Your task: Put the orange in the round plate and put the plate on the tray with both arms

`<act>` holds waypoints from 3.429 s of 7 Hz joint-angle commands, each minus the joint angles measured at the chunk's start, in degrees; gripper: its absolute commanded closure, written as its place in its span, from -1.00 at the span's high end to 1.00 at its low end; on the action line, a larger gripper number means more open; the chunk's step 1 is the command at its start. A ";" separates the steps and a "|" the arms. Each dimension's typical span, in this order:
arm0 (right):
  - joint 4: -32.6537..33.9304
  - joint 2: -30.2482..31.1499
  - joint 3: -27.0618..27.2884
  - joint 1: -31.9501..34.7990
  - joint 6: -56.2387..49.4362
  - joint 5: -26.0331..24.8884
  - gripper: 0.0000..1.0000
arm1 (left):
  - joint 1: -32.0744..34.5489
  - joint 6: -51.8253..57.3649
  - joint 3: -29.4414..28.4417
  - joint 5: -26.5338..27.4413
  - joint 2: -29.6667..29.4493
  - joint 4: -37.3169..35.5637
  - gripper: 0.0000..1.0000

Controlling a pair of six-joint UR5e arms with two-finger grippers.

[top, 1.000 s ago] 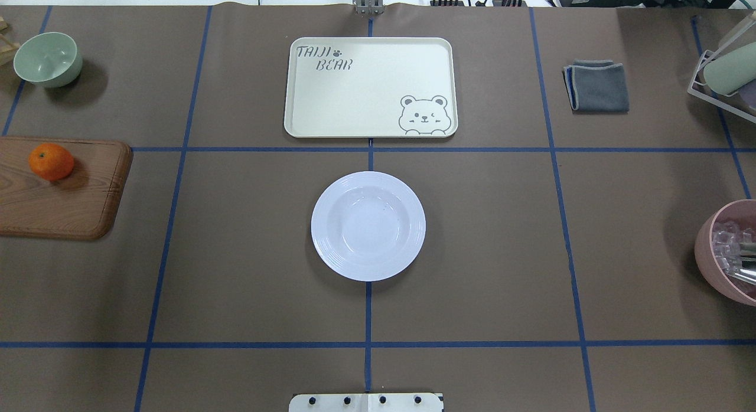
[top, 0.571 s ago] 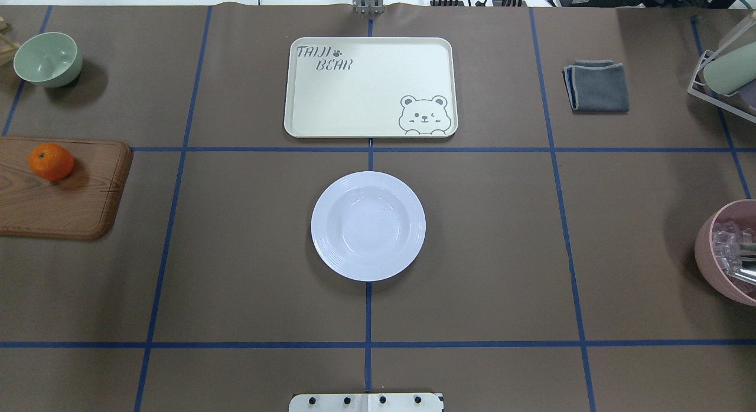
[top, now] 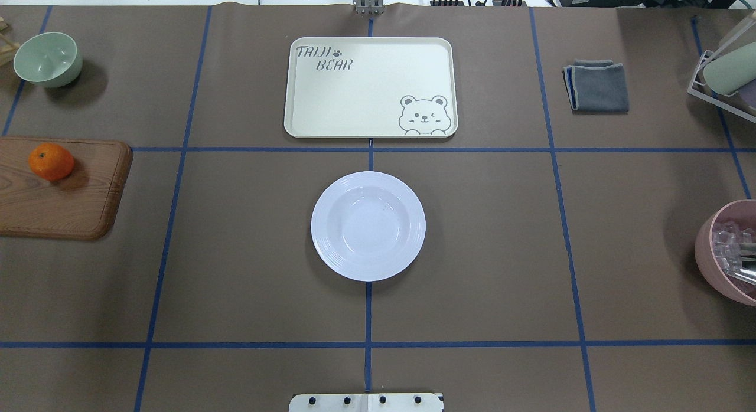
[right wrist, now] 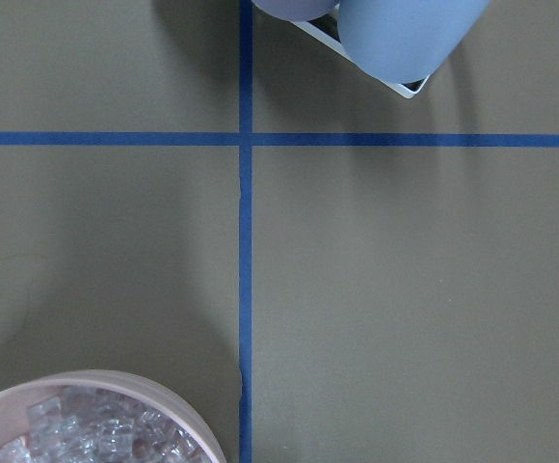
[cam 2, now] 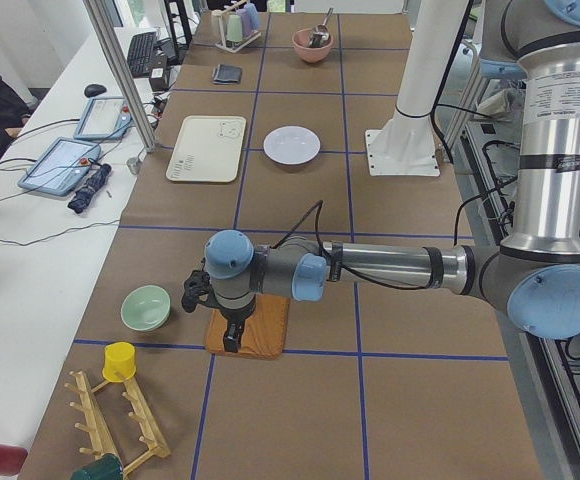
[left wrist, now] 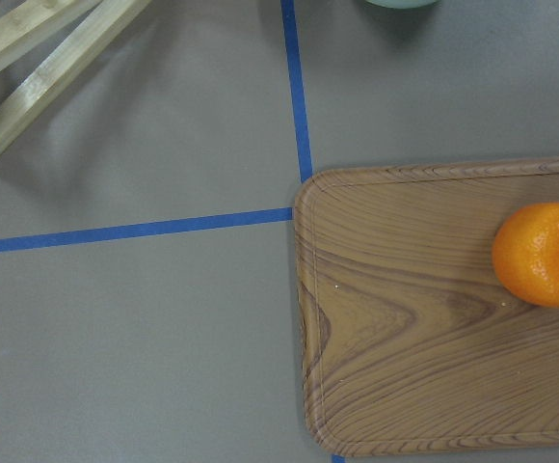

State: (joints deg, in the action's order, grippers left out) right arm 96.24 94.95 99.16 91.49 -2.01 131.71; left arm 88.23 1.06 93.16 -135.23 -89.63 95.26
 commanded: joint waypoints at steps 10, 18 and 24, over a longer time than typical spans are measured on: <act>-0.53 -2.58 -2.31 -2.02 0.42 0.04 1.00 | -22.13 -32.35 -9.13 3.73 -8.63 17.60 0.97; -0.52 -2.58 -2.66 -2.37 0.42 0.04 1.00 | -24.33 -31.74 -14.32 7.00 -10.92 18.30 0.96; -0.52 -2.67 -3.10 -2.98 0.34 0.13 1.00 | -24.07 -32.00 -8.20 3.06 -13.44 13.19 -1.00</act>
State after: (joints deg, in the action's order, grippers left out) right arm 95.71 92.31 95.99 88.94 -1.60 131.81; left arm 63.95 -30.83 81.42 -130.31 -100.74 114.57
